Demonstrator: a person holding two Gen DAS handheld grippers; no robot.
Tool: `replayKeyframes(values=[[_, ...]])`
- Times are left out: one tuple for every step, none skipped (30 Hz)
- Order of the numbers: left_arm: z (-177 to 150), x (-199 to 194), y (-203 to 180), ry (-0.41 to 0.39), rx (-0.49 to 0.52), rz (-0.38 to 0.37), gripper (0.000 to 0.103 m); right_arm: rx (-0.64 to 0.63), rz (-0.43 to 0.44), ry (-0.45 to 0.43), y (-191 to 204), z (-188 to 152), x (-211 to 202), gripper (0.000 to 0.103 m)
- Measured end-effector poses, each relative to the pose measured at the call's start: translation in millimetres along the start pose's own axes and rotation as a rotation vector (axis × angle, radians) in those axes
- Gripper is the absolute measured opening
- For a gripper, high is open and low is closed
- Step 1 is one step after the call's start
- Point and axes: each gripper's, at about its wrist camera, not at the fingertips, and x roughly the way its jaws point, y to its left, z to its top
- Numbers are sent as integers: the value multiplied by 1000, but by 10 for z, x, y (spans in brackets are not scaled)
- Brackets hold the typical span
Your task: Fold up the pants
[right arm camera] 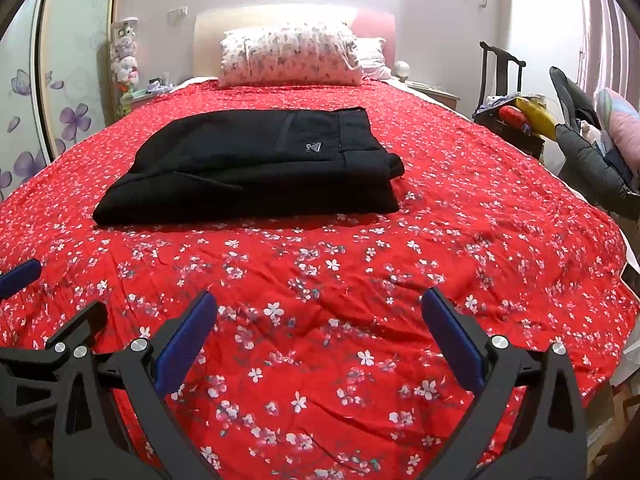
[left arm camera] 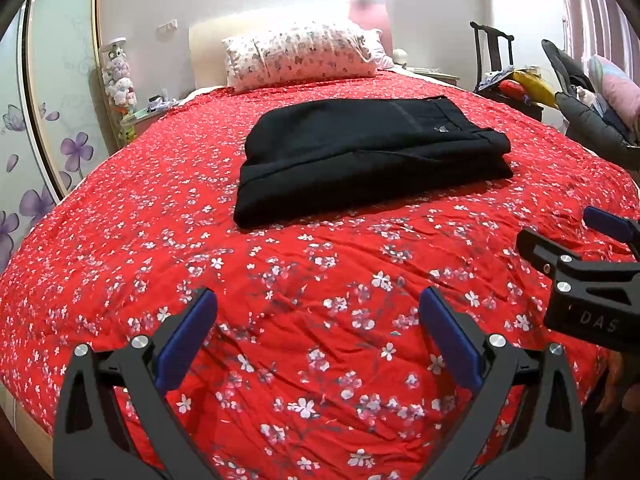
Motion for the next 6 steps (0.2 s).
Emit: replayKeyframes(values=[[3,4,6,3,-1,-2,101,0,1,1,-10,11,10,102],[7,8,13,4,0,-4,101,-1,1,1,-11,10,10,102],[14,15,19,5,0,-5,101,-2,1,2,-11,2,6,102],[14,15,19,5,0,-4,101,-3,2,4,-19,12,17,102],[14,14,18,4,1,-4,101,-3,2,4,-19,3,11,102],[14,14,22,5,1,-4,101,-3,2,5,-22,2,10,102]])
